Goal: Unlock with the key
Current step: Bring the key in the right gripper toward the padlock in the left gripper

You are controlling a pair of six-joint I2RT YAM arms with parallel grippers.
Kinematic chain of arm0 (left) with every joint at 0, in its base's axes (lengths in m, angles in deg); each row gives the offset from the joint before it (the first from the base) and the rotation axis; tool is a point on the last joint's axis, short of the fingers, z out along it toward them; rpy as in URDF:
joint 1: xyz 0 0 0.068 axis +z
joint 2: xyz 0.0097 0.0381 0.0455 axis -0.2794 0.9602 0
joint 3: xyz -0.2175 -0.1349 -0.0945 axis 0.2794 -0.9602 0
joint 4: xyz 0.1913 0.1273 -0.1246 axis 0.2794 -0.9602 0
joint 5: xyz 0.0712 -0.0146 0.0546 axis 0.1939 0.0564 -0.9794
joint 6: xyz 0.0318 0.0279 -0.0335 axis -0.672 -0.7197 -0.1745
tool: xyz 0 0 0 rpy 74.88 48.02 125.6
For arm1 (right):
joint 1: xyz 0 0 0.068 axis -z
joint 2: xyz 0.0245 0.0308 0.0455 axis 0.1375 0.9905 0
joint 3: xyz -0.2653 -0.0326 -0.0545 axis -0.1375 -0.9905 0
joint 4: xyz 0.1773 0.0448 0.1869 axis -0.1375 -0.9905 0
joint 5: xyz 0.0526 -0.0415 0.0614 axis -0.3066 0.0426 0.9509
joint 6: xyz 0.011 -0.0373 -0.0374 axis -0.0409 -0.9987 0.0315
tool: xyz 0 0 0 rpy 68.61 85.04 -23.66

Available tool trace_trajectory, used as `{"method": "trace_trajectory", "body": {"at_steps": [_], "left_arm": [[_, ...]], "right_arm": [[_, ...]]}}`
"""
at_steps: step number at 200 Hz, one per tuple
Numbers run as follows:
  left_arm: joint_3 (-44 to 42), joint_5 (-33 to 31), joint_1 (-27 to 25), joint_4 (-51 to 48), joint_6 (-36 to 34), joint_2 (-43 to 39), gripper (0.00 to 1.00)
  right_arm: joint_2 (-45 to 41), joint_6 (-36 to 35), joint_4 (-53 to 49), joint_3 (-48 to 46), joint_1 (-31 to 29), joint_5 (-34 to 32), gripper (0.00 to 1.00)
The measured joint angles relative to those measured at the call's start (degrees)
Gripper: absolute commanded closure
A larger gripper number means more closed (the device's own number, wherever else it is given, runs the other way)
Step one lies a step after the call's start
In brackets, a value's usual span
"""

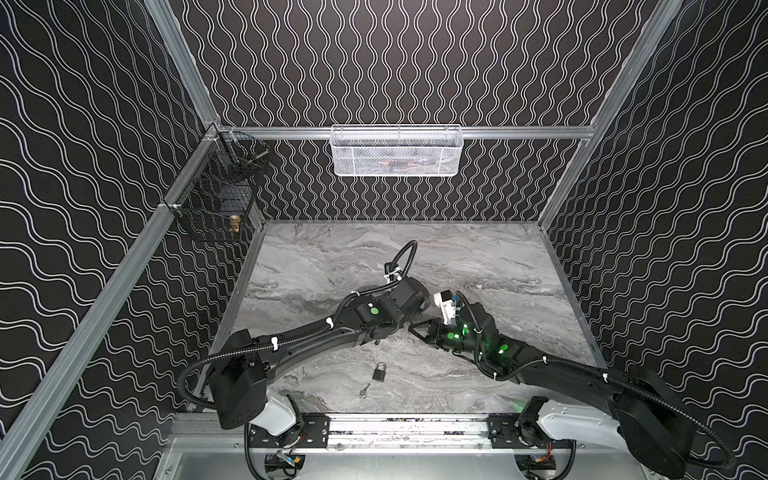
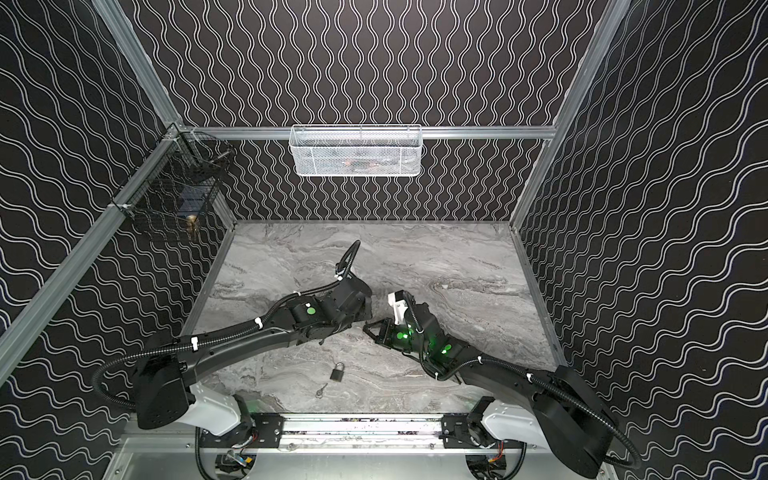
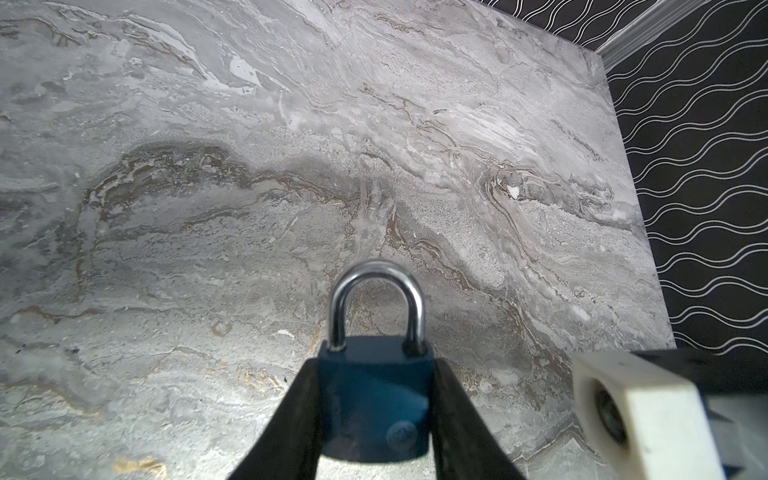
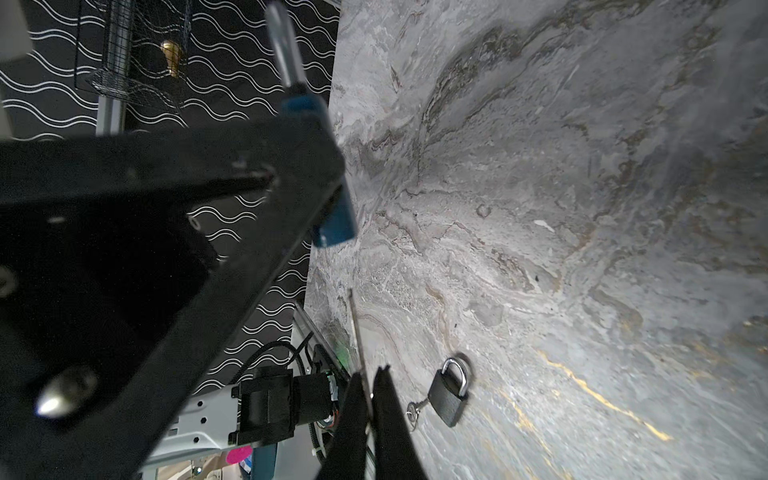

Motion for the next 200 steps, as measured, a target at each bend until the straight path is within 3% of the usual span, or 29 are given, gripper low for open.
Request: {"method": "trace_trajectory", "body": {"at_steps": [200], "left_arm": [[-0.74,0.52,0.00,0.48,0.26,-0.17,0.92]], "right_arm": [[3.23,2.89,3.74,1.09,-0.33,-3.28,1.00]]}}
